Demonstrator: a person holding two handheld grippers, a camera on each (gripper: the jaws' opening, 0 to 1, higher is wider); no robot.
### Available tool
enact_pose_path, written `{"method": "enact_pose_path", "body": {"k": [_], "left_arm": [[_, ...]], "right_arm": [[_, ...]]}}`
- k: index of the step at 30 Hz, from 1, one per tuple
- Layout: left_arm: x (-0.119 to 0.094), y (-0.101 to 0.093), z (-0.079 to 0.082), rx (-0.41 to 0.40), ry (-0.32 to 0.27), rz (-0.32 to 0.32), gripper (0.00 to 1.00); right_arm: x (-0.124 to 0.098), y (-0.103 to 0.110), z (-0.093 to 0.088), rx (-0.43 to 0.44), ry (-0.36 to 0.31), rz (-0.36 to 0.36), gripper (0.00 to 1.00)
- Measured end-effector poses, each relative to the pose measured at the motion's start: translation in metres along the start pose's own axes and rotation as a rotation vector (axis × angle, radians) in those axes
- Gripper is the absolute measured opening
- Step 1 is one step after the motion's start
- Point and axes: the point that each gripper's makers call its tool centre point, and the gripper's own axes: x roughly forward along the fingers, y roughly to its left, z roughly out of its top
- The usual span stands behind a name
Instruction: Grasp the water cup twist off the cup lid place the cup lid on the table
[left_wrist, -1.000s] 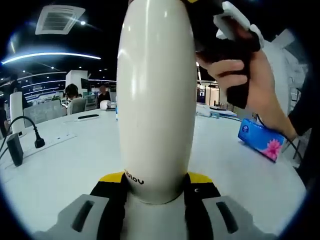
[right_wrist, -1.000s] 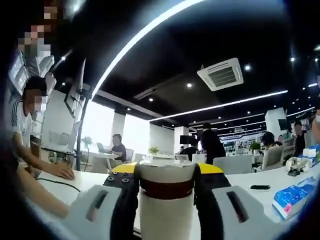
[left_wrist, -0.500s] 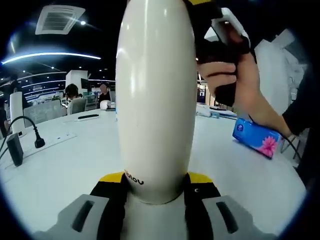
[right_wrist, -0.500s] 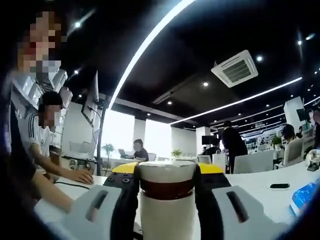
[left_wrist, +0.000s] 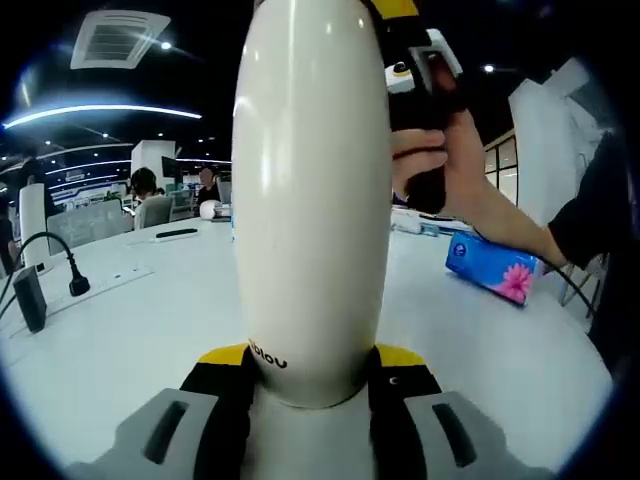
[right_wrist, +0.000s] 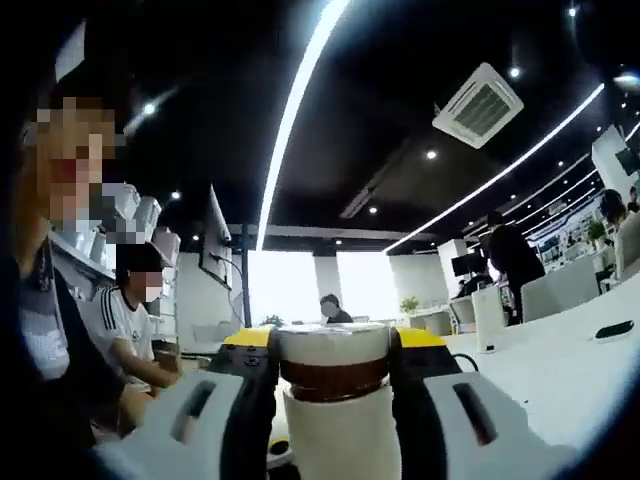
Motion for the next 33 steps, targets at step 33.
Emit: {"method": "enact_pose_path", "body": {"k": [33], "left_arm": [[0.002,0.002,0.000,0.001,-0.003,-0.003,0.47]], "right_arm": [[-0.006,0.014,0.000,0.092,-0.033,0.504,0.46]]}}
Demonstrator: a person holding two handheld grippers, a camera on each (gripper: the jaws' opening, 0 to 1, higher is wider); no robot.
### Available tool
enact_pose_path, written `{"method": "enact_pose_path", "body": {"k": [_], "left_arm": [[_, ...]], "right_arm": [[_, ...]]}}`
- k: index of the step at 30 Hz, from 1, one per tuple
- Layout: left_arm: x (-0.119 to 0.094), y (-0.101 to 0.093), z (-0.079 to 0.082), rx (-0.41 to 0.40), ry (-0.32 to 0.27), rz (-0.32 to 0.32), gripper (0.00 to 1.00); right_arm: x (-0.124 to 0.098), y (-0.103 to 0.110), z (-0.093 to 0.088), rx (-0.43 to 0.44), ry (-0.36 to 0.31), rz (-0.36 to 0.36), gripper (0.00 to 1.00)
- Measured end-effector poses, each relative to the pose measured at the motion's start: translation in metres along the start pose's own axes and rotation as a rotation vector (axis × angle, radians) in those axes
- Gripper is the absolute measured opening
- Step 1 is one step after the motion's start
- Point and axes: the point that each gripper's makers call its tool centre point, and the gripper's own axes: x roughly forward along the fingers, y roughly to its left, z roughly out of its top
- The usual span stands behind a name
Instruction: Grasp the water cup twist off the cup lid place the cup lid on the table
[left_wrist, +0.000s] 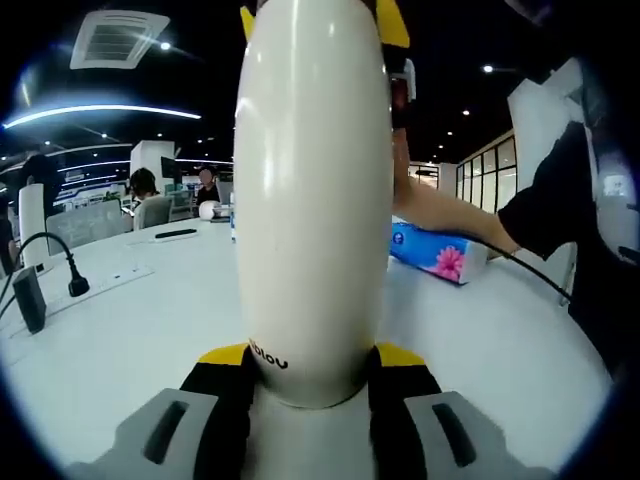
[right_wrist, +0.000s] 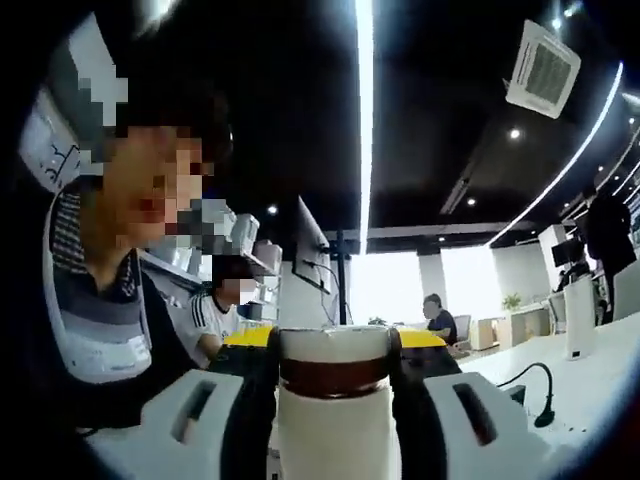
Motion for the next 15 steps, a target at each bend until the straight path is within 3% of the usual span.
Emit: {"method": "enact_pose_path", "body": {"k": [6,15], "left_arm": [[-0.0001,0.0000,0.0003,0.000,-0.002,-0.001,0.47],[-0.0004,-0.0002,0.0007,0.001,-0.003,-0.004,0.47]], "right_arm": [[-0.0006,-0.0029,-0.0002,0.049,-0.022,0.048,0.50],[-0.0040,-0.0075,0.0027,0.033,0.002,-0.012,0.62]]}}
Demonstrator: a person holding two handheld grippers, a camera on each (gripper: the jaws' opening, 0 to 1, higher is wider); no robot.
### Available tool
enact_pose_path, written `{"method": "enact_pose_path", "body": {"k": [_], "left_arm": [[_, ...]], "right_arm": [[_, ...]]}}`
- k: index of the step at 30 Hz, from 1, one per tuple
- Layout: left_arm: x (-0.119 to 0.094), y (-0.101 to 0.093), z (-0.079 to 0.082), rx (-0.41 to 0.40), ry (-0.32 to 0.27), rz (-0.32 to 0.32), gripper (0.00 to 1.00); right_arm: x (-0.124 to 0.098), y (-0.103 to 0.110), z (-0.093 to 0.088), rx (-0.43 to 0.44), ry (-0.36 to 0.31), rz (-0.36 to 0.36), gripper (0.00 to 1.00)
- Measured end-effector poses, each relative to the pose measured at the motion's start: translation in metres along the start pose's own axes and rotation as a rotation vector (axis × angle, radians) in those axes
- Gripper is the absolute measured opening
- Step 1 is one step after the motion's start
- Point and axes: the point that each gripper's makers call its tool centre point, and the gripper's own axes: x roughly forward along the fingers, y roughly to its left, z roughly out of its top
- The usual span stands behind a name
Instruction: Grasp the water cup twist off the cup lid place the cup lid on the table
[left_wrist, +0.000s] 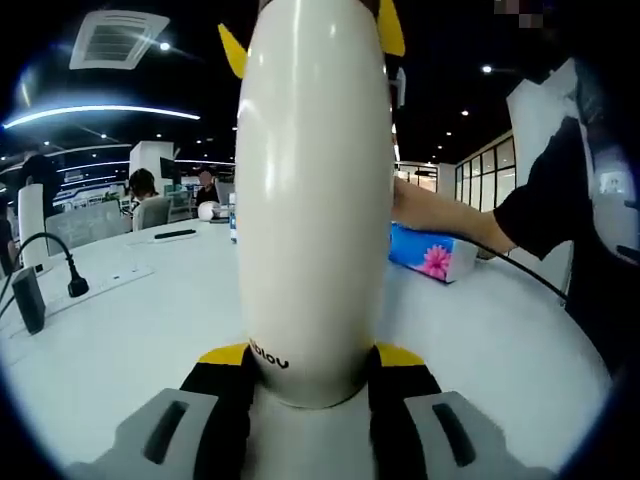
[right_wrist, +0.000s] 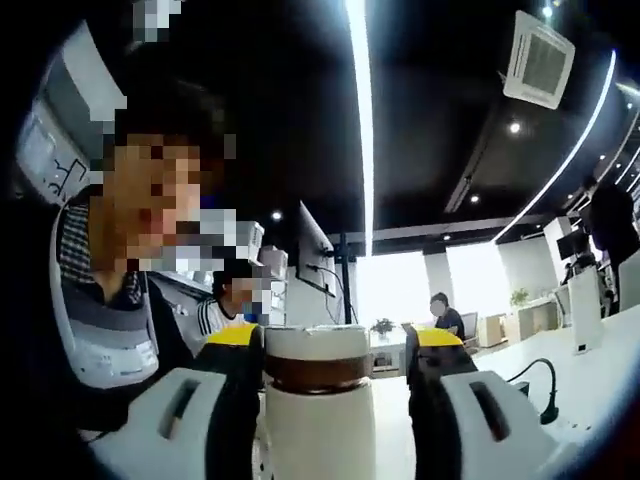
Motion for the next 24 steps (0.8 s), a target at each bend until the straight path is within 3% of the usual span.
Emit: {"method": "enact_pose_path", "body": {"k": [10,16,20,24], "left_arm": [[0.000,0.000,0.000,0.000,0.001,-0.001,0.47],[0.000,0.000,0.000,0.001,0.001,0.000,0.47],[-0.001,0.003,0.000,0.000,0.001,0.000,0.47],[-0.001,0.000,0.000,0.001,0.002,0.001,0.47]], "right_arm": [[0.002,0.004,-0.008,-0.046,0.045,-0.109,0.62],[-0.003,0.011,-0.003,-0.124,0.067,-0.235,0.62],[-0.012,0.013,-0.007,-0.238,0.159,-0.326,0.61],[-0.016,0.017,-0.009,-0.272,0.186,-0.395,0.59]]}}
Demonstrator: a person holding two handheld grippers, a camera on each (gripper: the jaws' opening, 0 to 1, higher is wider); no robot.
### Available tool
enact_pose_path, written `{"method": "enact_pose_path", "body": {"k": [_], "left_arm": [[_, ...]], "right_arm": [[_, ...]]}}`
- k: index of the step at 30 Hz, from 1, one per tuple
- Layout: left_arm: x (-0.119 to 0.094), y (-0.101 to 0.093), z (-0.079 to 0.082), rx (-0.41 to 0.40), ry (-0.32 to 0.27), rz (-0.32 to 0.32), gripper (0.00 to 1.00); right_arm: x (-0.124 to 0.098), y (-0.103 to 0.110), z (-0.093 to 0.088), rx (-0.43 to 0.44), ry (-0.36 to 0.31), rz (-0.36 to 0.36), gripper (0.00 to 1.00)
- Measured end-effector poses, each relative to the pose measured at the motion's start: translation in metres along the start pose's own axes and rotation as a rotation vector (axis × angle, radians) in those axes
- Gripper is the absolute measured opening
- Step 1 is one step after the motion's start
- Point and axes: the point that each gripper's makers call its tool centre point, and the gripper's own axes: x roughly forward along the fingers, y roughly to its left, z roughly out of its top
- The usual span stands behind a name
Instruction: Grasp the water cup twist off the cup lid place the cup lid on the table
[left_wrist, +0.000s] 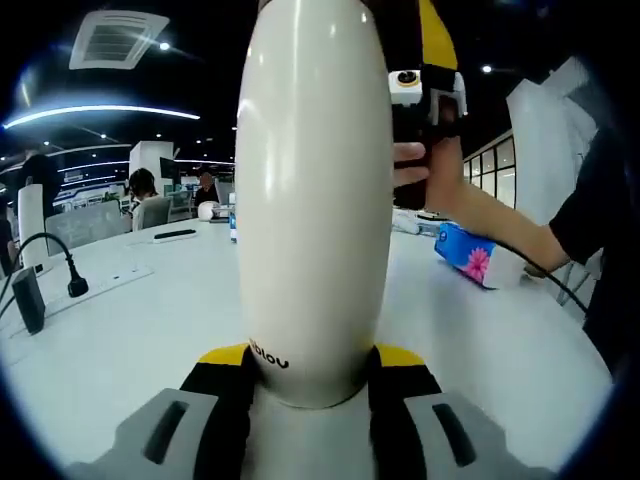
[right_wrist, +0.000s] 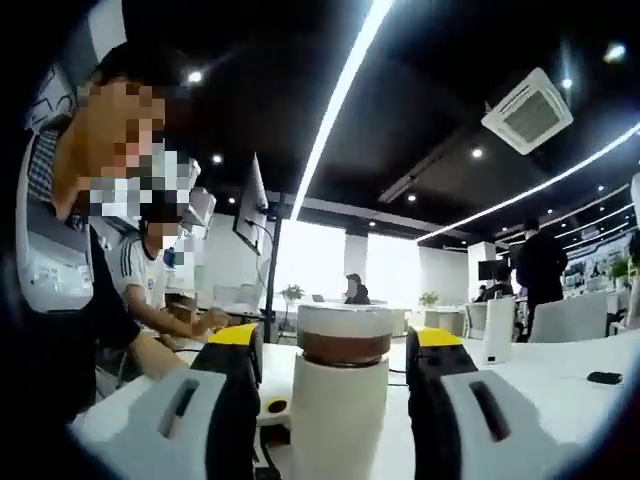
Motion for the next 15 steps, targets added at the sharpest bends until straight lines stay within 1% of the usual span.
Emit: {"method": "enact_pose_path", "body": {"k": [2,7,9,10,13,15], "left_arm": [[0.000,-0.001,0.000,0.000,0.000,0.000,0.47],[-0.001,-0.004,0.000,0.000,0.002,0.001,0.47],[-0.001,-0.005,0.000,0.000,0.002,0.001,0.47],[-0.001,-0.004,0.000,0.000,0.002,0.001,0.47],[-0.001,-0.005,-0.001,0.000,0.002,0.001,0.47],[-0.001,-0.005,0.000,-0.001,0.001,0.002,0.47]], "right_arm": [[-0.001,0.001,-0.003,-0.028,0.027,-0.045,0.58],[0.001,0.009,-0.011,-0.052,0.068,-0.104,0.58],[0.003,0.013,-0.013,-0.059,0.077,-0.116,0.58],[0.005,0.013,-0.016,-0.063,0.092,-0.137,0.59],[0.006,0.012,-0.018,-0.073,0.097,-0.168,0.60],[0.005,0.008,-0.018,-0.058,0.095,-0.193,0.60]]}}
